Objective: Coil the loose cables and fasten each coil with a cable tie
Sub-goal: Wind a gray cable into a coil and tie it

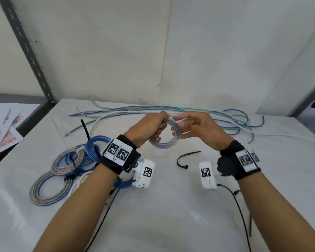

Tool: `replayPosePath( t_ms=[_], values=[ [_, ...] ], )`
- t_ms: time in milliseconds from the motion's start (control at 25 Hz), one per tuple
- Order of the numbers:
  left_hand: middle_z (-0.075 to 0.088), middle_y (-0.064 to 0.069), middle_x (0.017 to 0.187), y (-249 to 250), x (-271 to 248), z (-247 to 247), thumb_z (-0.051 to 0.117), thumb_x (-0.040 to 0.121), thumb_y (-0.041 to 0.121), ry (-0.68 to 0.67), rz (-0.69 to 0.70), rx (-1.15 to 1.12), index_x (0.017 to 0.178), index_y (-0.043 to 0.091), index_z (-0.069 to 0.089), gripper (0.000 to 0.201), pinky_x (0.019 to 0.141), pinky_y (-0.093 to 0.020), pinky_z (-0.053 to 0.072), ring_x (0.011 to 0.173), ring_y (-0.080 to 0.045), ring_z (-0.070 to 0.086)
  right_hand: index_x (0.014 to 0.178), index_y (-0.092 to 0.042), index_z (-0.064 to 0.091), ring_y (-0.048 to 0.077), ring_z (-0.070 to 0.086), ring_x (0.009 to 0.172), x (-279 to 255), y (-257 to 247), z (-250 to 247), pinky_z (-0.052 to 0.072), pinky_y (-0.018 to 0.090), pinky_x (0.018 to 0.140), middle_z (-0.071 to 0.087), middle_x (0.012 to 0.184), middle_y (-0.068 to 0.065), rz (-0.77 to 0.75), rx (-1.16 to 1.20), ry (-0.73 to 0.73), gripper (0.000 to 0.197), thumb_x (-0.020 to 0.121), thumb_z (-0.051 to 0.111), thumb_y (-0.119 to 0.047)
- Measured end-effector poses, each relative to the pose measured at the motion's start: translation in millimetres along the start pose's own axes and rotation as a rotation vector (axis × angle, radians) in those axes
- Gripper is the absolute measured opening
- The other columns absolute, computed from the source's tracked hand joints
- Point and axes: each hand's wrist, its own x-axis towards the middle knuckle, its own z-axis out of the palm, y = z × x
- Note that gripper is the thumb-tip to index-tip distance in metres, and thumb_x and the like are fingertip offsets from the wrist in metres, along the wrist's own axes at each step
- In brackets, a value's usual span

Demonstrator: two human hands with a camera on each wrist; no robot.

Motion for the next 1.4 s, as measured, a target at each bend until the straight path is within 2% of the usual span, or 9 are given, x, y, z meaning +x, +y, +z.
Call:
replayPosePath(
  t_ms=[80, 200, 280, 440, 600, 680, 920, 1120, 1400],
  values=[
    [0.026, 0.007, 0.054, -4, 2, 2, 0.046, 0.101, 0.028, 0.01, -0.008, 0.006, 0.062, 0.022, 0.033, 0.041, 0.051, -0.03, 0.029, 0.048, -0.015, 0.018, 0.107, -0.009, 0.071, 0.019, 0.071, 0.079, 1, 24, -16, 0.058, 0.036, 0.076, 0.075, 0.095, 0.013, 0.158, -0.265, -0.044, 0.015, 0.096, 0.064, -0.002],
    [0.025, 0.006, 0.057, -9, 4, -1, 0.047, 0.1, 0.029, 0.036, -0.005, -0.004, 0.062, 0.022, 0.033, 0.041, 0.051, -0.03, 0.029, 0.051, -0.017, 0.017, 0.1, -0.019, 0.072, 0.004, 0.06, 0.071, 6, 50, -25, 0.047, 0.028, 0.075, 0.068, 0.087, -0.003, 0.326, -0.913, -0.226, 0.022, 0.085, 0.073, -0.003],
    [0.023, 0.005, 0.058, -10, 5, -3, 0.046, 0.1, 0.028, 0.04, 0.007, -0.015, 0.062, 0.023, 0.031, 0.041, 0.05, -0.028, 0.029, 0.053, -0.017, 0.015, 0.098, -0.017, 0.074, 0.006, 0.056, 0.073, 6, 52, -21, 0.044, 0.024, 0.074, 0.063, 0.085, -0.006, 0.37, -1.005, -0.262, 0.018, 0.083, 0.08, -0.011],
    [0.021, 0.004, 0.061, -11, 7, -11, 0.046, 0.101, 0.026, 0.093, 0.06, -0.084, 0.064, 0.024, 0.03, 0.04, 0.049, -0.027, 0.03, 0.056, -0.018, 0.013, 0.086, -0.021, 0.073, 0.003, 0.056, 0.069, 5, 36, -15, 0.042, 0.022, 0.07, 0.066, 0.083, -0.009, 0.243, -0.939, -0.196, 0.008, 0.087, 0.078, -0.015],
    [0.017, 0.001, 0.064, -10, 11, -24, 0.046, 0.102, 0.026, 0.226, 0.108, -0.213, 0.061, 0.025, 0.028, 0.045, 0.049, -0.028, 0.027, 0.052, -0.016, 0.013, 0.094, -0.006, 0.065, 0.02, 0.056, 0.064, -11, -9, -5, 0.046, 0.026, 0.062, 0.07, 0.079, 0.008, -0.007, -0.212, -0.075, 0.011, 0.089, 0.074, -0.001],
    [0.018, 0.004, 0.059, -10, 13, -27, 0.046, 0.103, 0.027, 0.263, 0.133, -0.255, 0.061, 0.025, 0.03, 0.045, 0.049, -0.028, 0.026, 0.049, -0.014, 0.015, 0.096, -0.004, 0.066, 0.023, 0.052, 0.066, -13, -28, 7, 0.045, 0.027, 0.059, 0.066, 0.082, 0.014, -0.126, -0.064, -0.083, 0.007, 0.092, 0.068, 0.001],
    [0.021, 0.001, 0.06, -8, 14, -34, 0.047, 0.102, 0.029, 0.383, 0.19, -0.303, 0.067, 0.019, 0.04, 0.037, 0.049, -0.029, 0.028, 0.048, -0.014, 0.02, 0.122, 0.002, 0.066, 0.021, 0.07, 0.091, 5, -26, 44, 0.055, 0.03, 0.088, 0.072, 0.101, 0.012, -0.148, 0.086, -0.186, 0.026, 0.1, 0.053, 0.006],
    [0.02, 0.008, 0.055, -6, 14, -39, 0.045, 0.103, 0.029, 0.403, 0.239, -0.287, 0.053, 0.027, 0.035, 0.051, 0.047, -0.027, 0.025, 0.047, -0.014, 0.017, 0.095, -0.003, 0.073, 0.016, 0.066, 0.061, 12, -24, 59, 0.056, 0.027, 0.065, 0.069, 0.073, 0.003, -0.221, -0.007, 0.1, 0.013, 0.099, 0.062, -0.008],
    [0.027, -0.005, 0.06, -15, 15, -34, 0.05, 0.1, 0.036, 0.405, 0.298, 0.008, 0.071, 0.001, 0.061, 0.047, 0.05, -0.029, 0.033, 0.052, -0.019, 0.025, 0.092, 0.005, 0.068, 0.021, 0.069, 0.068, 13, -22, 68, 0.058, 0.038, 0.07, 0.071, 0.079, 0.013, -0.41, -0.127, 0.284, 0.018, 0.099, 0.063, -0.011]
  ],
)
